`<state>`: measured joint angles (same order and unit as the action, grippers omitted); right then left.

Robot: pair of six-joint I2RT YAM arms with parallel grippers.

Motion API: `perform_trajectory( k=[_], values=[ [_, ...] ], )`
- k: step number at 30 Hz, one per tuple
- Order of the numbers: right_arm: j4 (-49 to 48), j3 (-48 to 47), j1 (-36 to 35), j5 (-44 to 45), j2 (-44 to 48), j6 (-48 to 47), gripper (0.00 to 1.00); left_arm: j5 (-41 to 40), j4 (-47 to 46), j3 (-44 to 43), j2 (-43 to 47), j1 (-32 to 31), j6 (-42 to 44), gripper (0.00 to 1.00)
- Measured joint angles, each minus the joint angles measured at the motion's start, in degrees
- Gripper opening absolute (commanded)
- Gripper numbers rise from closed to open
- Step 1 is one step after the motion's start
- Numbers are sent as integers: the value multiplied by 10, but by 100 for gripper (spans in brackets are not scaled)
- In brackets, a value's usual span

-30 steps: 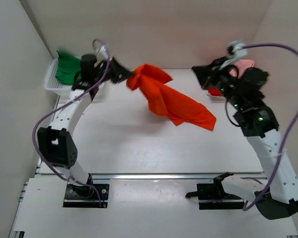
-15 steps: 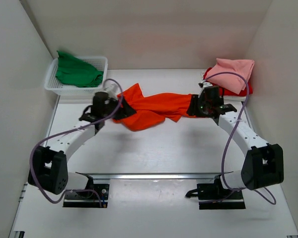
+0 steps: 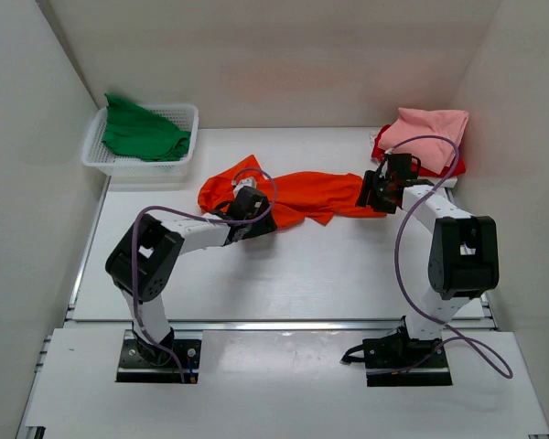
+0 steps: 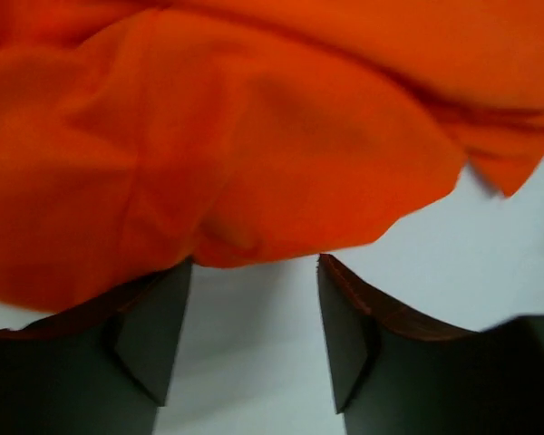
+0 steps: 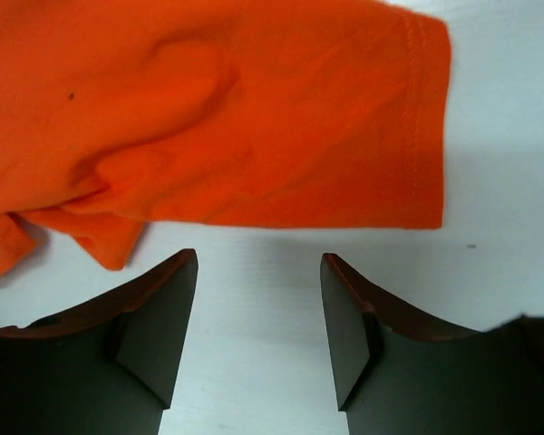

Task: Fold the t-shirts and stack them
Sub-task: Flatten out the tshirt

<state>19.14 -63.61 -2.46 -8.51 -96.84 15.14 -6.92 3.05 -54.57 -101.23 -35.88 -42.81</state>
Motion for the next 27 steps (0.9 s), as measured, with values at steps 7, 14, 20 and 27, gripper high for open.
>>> perform_trajectory(
  k=[7, 14, 20, 27],
  values=[
    [16, -81, 19, 22, -93, 12, 70, -6, -7, -132, -113, -8, -59, 25],
    [91, -217, 12, 68, -218, 12, 0, 18, -7, -151, -142, 2, -76, 0],
    [116, -129, -10, 96, -140, 12, 0, 18, 59, -12, 7, 50, -41, 0],
    [130, -42, -3, 99, 29, 5, 7, 21, 146, 66, 260, 188, 31, 0]
  ],
)
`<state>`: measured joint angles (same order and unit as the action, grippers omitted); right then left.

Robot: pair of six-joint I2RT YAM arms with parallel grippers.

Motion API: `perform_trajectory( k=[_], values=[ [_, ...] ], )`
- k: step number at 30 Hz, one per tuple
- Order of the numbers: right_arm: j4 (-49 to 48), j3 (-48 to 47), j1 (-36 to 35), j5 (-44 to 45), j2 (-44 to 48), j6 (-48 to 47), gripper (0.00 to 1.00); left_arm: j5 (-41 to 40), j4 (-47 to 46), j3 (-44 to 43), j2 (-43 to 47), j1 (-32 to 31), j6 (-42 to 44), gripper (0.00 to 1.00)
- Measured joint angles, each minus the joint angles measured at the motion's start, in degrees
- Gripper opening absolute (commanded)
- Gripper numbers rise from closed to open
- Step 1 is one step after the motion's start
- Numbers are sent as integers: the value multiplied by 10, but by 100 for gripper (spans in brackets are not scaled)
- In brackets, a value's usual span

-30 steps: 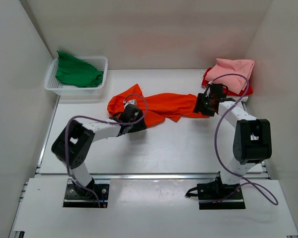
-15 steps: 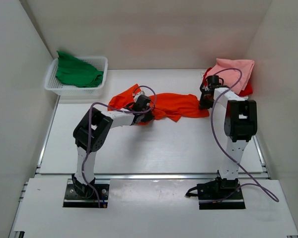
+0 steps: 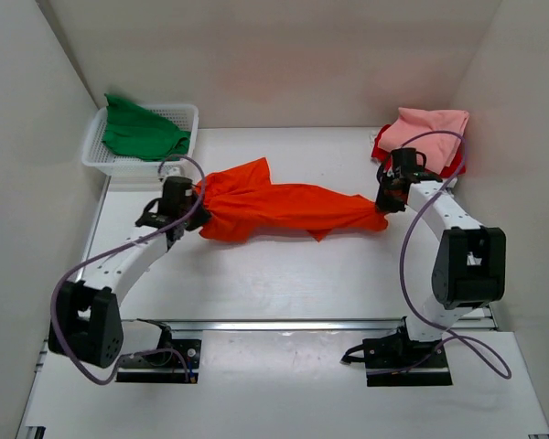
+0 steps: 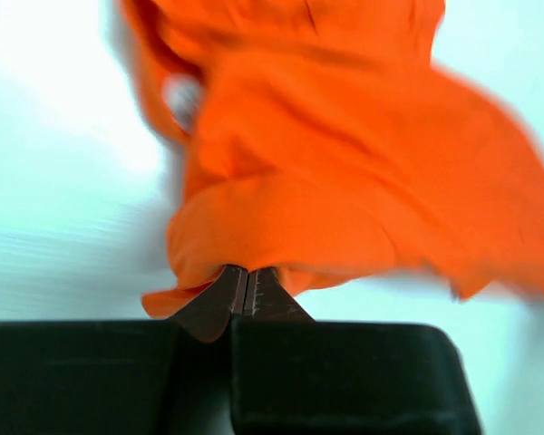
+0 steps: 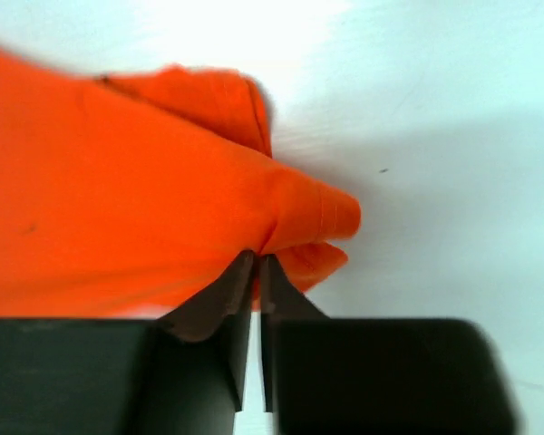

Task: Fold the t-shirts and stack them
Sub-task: Flatten out the tshirt

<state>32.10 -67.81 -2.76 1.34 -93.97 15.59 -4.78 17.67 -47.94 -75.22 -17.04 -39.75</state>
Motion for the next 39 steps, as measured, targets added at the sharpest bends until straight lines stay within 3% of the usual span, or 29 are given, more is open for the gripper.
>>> perform_trajectory(
  k=[1, 2, 3, 4, 6, 8, 14, 21, 32, 34, 38, 39],
  values=[
    [-2, 0, 7, -9, 8, -2, 21, 2, 4, 1, 16, 18, 10, 0],
    [-5, 0, 14, -12, 11, -3, 27, 4, 8, 2, 26, 36, 20, 15],
    [-7, 1, 19, -13, 11, -7, 33, 5, 11, 2, 28, 52, 32, 43],
    [-10, 3, 21, -13, 11, -10, 39, 7, 17, 2, 25, 68, 46, 49],
    [-11, 16, 28, -13, 12, -10, 47, 10, 25, 2, 9, 88, 59, 52],
    [-14, 37, 28, -10, 20, -12, 49, 14, 39, 2, -6, 88, 73, 56],
    [-21, 106, 26, -23, 52, -5, 51, 33, 45, 54, 7, 54, 85, 61],
    [-68, 180, -29, -47, 58, 41, 51, 32, 48, 91, 11, 54, 85, 63],
    [-124, 176, -111, -50, 24, 106, 61, -62, 5, 81, -74, 34, 49, 69],
    [-142, 192, -129, -50, 34, 120, 62, -79, -3, 60, -107, 29, 46, 64],
    [-157, 190, -149, -52, 28, 139, 64, -98, -14, 21, -154, 26, 40, 67],
    [-156, 182, -152, -52, 21, 142, 59, -100, -17, 14, -160, 26, 37, 59]
  ],
)
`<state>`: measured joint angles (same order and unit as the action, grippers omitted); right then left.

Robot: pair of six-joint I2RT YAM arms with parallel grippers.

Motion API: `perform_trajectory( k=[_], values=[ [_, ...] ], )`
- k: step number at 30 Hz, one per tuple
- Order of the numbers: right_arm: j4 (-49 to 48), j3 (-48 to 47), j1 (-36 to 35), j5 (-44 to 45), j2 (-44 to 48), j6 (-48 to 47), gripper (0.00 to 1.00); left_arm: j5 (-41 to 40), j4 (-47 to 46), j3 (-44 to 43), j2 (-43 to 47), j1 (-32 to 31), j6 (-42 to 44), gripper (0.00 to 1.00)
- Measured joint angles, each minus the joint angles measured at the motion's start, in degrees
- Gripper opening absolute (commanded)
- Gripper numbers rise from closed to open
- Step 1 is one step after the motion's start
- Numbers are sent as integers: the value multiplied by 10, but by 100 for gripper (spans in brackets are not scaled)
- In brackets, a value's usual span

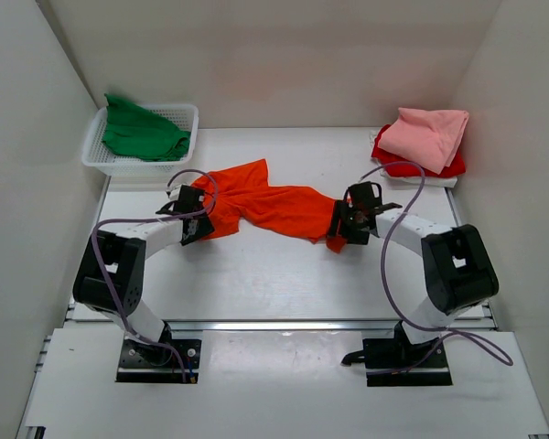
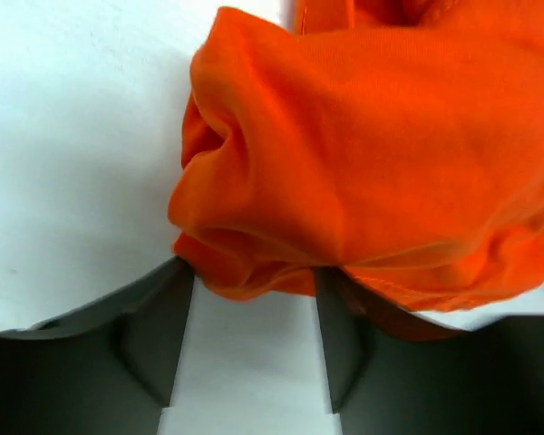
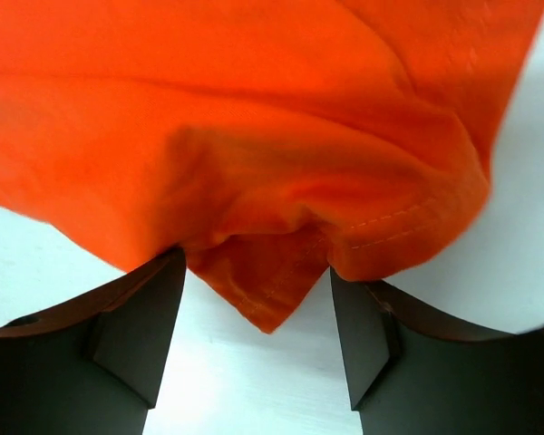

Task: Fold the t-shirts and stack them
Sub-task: Flatten out the tshirt

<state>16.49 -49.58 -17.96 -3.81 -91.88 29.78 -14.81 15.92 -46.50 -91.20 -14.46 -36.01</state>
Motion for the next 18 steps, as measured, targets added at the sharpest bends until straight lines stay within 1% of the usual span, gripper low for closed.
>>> perform_trajectory(
  k=[1, 2, 3, 4, 7, 10, 14, 17, 18],
  values=[
    [1, -11, -1, 2, -10, 1, 32, -2, -1, -6, -6, 1, -4, 37],
    [1, -20, -2, 2, -20, -2, 9, -3, -2, -10, -11, 2, -8, 26],
    [-2, -26, -2, 1, -31, -1, 0, -4, -2, -15, -18, 2, -6, 4],
    [-2, -31, -2, -2, -43, 3, 0, -5, 0, -22, -26, 4, -8, 0],
    [8, -41, 0, -4, -49, 1, 0, -2, 1, -35, -36, 5, 7, 0],
    [44, -45, 5, 4, -37, -11, 0, 3, 12, -35, -14, 9, 18, 0],
    [108, -52, 38, 2, 29, -35, 0, 10, 44, -58, 66, 19, 33, 0],
    [149, -104, 88, 3, 73, -63, 0, 19, 63, -104, 133, 25, 42, 0],
    [168, -136, 105, 9, 82, -77, 0, 20, 69, -122, 156, 27, 45, 0]
  ],
)
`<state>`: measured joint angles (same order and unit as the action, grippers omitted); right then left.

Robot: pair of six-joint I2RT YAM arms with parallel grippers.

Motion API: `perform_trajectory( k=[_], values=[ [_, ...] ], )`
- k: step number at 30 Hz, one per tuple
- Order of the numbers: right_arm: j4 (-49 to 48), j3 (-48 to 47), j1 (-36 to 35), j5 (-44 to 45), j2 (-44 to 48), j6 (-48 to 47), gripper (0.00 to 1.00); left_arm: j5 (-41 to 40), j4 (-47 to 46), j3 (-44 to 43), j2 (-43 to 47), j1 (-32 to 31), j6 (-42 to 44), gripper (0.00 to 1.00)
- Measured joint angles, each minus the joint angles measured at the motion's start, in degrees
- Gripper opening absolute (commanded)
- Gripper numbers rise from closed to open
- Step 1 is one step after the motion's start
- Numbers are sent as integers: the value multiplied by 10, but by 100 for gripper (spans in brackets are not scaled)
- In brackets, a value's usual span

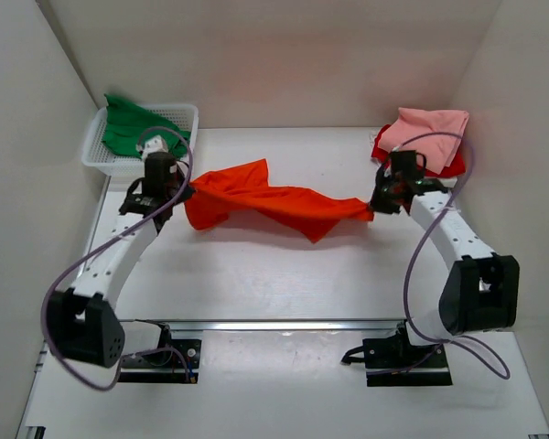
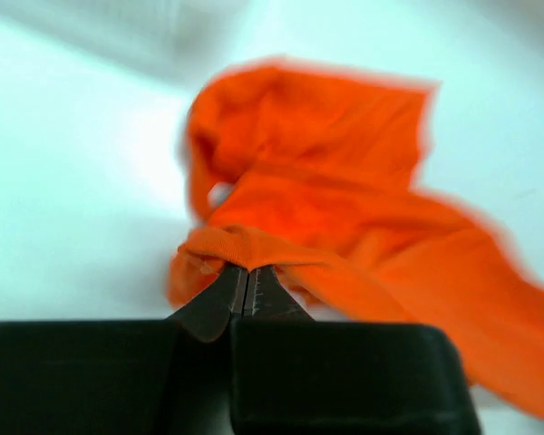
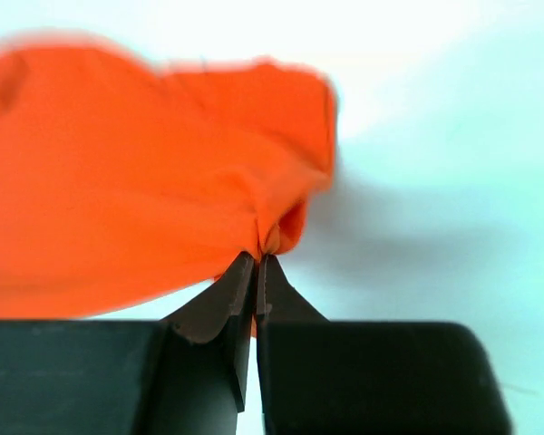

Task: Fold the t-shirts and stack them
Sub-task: Flatten out the tshirt

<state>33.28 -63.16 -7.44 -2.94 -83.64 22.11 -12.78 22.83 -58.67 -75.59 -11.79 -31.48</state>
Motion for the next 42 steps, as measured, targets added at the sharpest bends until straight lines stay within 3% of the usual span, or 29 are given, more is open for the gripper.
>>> perform_trajectory(
  k=[6, 12, 16, 21, 26, 31, 34, 38, 42],
  values=[
    [70, -177, 45, -8, 61, -40, 0, 26, 24, -132, 102, 10, 11, 0],
    [78, -320, 49, -28, 174, -43, 0, 48, 20, -250, 161, 7, 15, 0],
    [75, -383, 95, -70, 237, -38, 0, 62, 24, -342, 167, 4, 17, 0],
    [48, -450, 149, -130, 247, -28, 0, 75, 26, -436, 137, 5, 29, 0],
    [27, -437, 107, -155, 173, -29, 0, 90, 23, -455, 75, 14, 37, 0],
    [19, -419, 71, -151, 14, -43, 0, 119, 24, -456, -50, 16, 50, 0],
    [19, -420, 55, -149, -79, -52, 0, 134, 50, -499, -151, 17, 63, 0],
    [67, -536, 40, -142, -202, -70, 0, 145, 99, -663, -287, 12, 86, 0],
    [61, -656, 37, -144, -237, -71, 0, 156, 101, -721, -287, 15, 87, 0]
  ],
)
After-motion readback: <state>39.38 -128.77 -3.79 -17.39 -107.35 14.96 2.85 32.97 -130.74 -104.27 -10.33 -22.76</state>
